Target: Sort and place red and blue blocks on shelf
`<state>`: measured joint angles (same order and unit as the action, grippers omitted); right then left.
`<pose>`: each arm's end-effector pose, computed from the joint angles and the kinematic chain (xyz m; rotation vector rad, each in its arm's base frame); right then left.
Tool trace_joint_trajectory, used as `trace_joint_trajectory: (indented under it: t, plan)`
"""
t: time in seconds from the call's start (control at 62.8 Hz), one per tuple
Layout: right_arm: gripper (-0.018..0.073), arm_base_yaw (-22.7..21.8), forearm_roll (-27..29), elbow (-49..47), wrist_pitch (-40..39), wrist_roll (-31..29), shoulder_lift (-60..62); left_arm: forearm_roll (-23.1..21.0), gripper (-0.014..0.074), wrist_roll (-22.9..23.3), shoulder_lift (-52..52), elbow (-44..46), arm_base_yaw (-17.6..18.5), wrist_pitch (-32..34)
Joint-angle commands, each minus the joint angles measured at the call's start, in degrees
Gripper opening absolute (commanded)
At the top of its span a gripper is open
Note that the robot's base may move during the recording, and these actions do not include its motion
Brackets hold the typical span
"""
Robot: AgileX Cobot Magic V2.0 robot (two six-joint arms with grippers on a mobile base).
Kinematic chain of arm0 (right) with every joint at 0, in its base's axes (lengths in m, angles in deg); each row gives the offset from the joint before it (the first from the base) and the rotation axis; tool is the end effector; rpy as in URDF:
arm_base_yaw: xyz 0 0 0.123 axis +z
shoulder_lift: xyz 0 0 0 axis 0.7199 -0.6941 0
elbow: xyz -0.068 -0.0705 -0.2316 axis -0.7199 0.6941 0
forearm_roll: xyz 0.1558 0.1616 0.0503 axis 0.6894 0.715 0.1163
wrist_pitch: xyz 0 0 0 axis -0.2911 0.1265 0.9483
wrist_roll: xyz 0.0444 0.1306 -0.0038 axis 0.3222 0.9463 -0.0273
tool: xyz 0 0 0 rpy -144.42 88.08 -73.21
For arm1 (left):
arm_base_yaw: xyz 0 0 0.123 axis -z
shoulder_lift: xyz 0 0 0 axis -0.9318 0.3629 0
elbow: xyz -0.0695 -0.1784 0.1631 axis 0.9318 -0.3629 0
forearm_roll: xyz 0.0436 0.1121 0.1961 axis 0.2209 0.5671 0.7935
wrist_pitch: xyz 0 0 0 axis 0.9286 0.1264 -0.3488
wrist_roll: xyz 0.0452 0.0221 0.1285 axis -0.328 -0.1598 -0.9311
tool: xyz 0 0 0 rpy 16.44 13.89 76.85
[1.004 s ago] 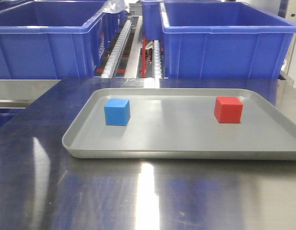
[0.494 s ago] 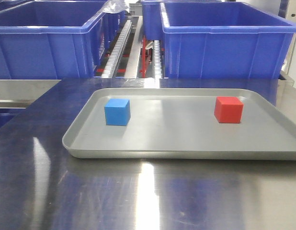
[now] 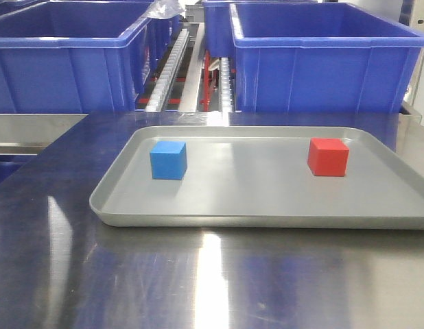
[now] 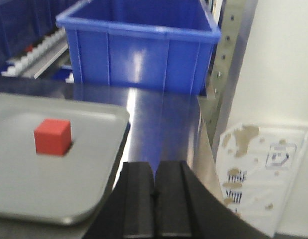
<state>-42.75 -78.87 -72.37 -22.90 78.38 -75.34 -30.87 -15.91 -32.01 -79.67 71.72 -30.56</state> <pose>0.1158 0.0058 0.1982 -0.0460 1.5666 0.0338 0.1150 -0.0050 0.2027 -0.0200 1.5731 -0.0924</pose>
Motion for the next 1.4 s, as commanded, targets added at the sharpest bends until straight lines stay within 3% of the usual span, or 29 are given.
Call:
trace_joint_trajectory:
  t: [0.0,0.303,0.701,1.004,1.115,1.386]
  plan:
    - [0.0058,0.28,-0.13,-0.11,-8.15,-0.35,0.97,-0.08,0.0125,-0.10,-0.95,-1.77,0.43,4.49]
    - [0.0058,0.28,-0.13,-3.63,-7.64,-0.35,-8.98,-0.08,0.0125,-0.10,-0.95,-1.77,0.43,4.49]
    - [0.0058,0.28,-0.13,-21.62,-7.30,-0.35,-30.63,-0.08,0.0125,-0.10,-0.95,-1.77,0.43,4.49]
    - [0.0058,0.35,5.37,-37.04,2.47,0.14,-48.29,-0.08,0.0125,-0.10,-0.95,-1.77,0.43,4.49]
    - [0.0058,1.53,8.97,-42.12,6.72,0.14,-54.09,-0.08,0.0125,-0.10,-0.95,-1.77,0.43,4.49]
    - [0.0058,7.67,9.39,-48.76,11.41,0.16,-64.42,-0.08,0.0125,-0.10,-0.95,-1.77,0.43,4.49]
